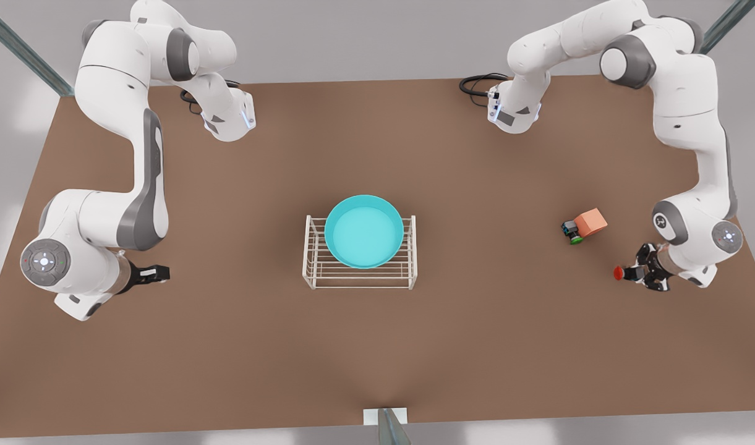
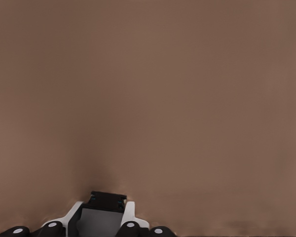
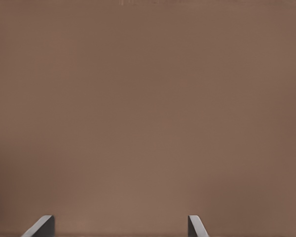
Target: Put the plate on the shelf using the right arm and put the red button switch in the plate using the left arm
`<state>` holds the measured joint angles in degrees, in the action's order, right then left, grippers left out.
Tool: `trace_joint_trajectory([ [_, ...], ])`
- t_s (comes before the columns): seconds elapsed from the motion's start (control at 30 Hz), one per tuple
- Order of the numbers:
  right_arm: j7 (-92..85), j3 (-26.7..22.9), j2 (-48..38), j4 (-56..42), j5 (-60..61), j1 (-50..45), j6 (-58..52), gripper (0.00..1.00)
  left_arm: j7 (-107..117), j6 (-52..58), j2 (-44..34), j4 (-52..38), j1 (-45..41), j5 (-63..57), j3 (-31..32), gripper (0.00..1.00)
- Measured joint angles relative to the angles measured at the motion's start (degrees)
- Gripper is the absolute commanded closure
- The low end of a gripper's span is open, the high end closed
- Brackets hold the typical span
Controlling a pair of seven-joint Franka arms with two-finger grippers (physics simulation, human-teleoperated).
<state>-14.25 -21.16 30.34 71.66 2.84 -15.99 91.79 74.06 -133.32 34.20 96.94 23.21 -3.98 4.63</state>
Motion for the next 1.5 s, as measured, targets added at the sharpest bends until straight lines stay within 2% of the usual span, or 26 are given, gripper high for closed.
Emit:
trace_joint_trajectory([
  [0.13,-0.78,0.01,0.38,0.00,0.79,0.08,0.17,0.00,2.57,7.97,-5.08,-8.09,-0.07,2.18,11.06,0.78],
  [0.3,-1.56,0.01,0.49,0.00,1.14,0.12,0.27,0.00,9.34,18.61,-15.37,-9.49,-0.09,4.92,26.04,0.78],
  [0.4,-1.93,0.01,0.49,0.00,1.21,0.13,0.30,0.00,14.29,22.85,-17.37,-9.58,-1.12,6.21,37.42,0.78],
  [0.5,-2.25,0.01,0.54,0.00,1.28,0.17,0.34,0.00,19.02,24.68,-16.96,-9.33,-7.19,5.70,40.45,0.78],
  [0.6,-2.52,0.01,0.76,0.00,1.61,0.17,0.42,0.00,24.24,21.39,-13.13,-9.38,-15.54,3.29,40.67,0.78],
  [0.77,-2.88,0.01,0.85,0.00,2.00,0.17,0.50,0.00,32.58,8.08,-4.91,-9.90,-24.02,-1.33,39.11,0.78],
  [0.93,-3.15,0.01,0.89,0.00,2.10,0.17,0.54,0.00,39.88,-5.58,-0.48,-9.53,-34.36,-6.30,32.53,0.77],
  [0.97,-3.19,0.01,0.87,0.00,2.10,0.18,0.53,0.00,41.16,-7.38,-0.12,-9.33,-36.55,-7.22,31.12,0.74],
  [1.0,-3.24,0.01,0.88,0.00,2.11,0.21,0.53,0.00,42.49,-8.94,0.28,-8.84,-37.91,-8.47,30.21,0.00],
  [1.07,-3.32,0.01,0.93,0.00,2.12,0.22,0.55,0.00,45.11,-11.53,0.34,-6.38,-38.78,-11.41,29.31,0.00],
  [1.2,-3.46,0.01,1.06,0.00,2.18,0.18,0.58,0.00,48.94,-13.70,-3.05,-3.23,-34.60,-14.53,29.71,0.00],
  [1.23,-3.49,0.01,1.09,0.00,2.19,0.17,0.59,0.00,48.65,-11.39,-5.36,-3.60,-29.77,-14.48,32.91,0.00],
  [1.3,-3.54,0.01,1.11,0.00,2.20,0.17,0.62,0.00,44.91,-2.15,-8.08,-5.59,-13.12,-13.09,42.34,0.00],
  [1.37,-3.59,0.00,1.23,0.00,2.21,0.20,0.63,0.00,39.04,8.49,-8.42,-11.59,-1.12,-12.12,45.75,0.00],
  [1.43,-3.63,-0.05,1.23,0.00,2.21,0.24,0.60,0.00,33.10,18.10,-8.67,-15.33,2.99,-11.58,46.09,0.00],
  [1.47,-3.65,-0.07,1.22,0.00,2.21,0.25,0.59,0.00,29.11,22.61,-10.62,-16.39,-1.22,-10.41,37.67,0.00],
  [1.5,-3.64,-0.08,1.30,0.00,2.67,0.41,0.55,0.00,24.20,26.55,-14.07,-16.67,-12.66,-5.32,18.66,0.00],
])
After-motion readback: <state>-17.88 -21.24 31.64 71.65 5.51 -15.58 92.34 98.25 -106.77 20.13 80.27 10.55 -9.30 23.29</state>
